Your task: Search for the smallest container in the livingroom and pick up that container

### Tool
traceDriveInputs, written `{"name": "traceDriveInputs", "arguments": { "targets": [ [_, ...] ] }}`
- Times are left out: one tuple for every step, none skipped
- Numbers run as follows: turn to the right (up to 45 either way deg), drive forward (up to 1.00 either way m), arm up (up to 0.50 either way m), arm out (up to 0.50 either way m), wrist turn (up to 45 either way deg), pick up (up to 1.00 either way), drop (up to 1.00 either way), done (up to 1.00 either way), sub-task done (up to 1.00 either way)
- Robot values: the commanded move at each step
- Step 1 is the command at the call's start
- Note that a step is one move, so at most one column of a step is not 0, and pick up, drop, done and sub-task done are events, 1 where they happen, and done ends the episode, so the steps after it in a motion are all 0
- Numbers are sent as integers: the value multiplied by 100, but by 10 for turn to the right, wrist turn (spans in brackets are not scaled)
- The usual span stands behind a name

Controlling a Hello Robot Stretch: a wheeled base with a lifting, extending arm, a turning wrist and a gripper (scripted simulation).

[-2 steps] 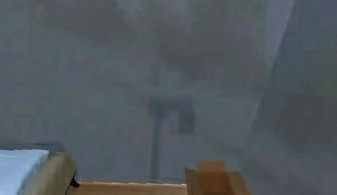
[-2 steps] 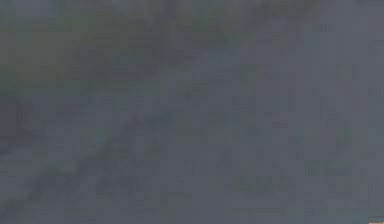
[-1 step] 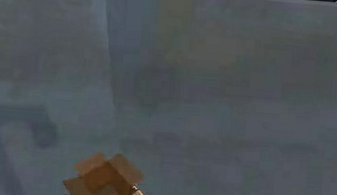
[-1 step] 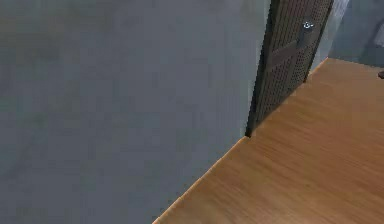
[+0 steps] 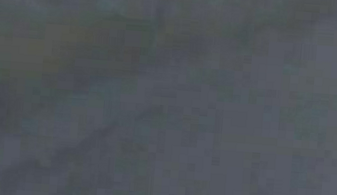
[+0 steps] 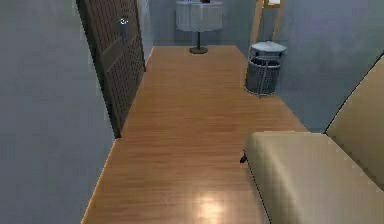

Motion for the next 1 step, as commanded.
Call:
{"name": "traceDriveInputs", "arguments": {
  "targets": [
    [450,0,0,0,0,0,0,0,0]
  ]
}}
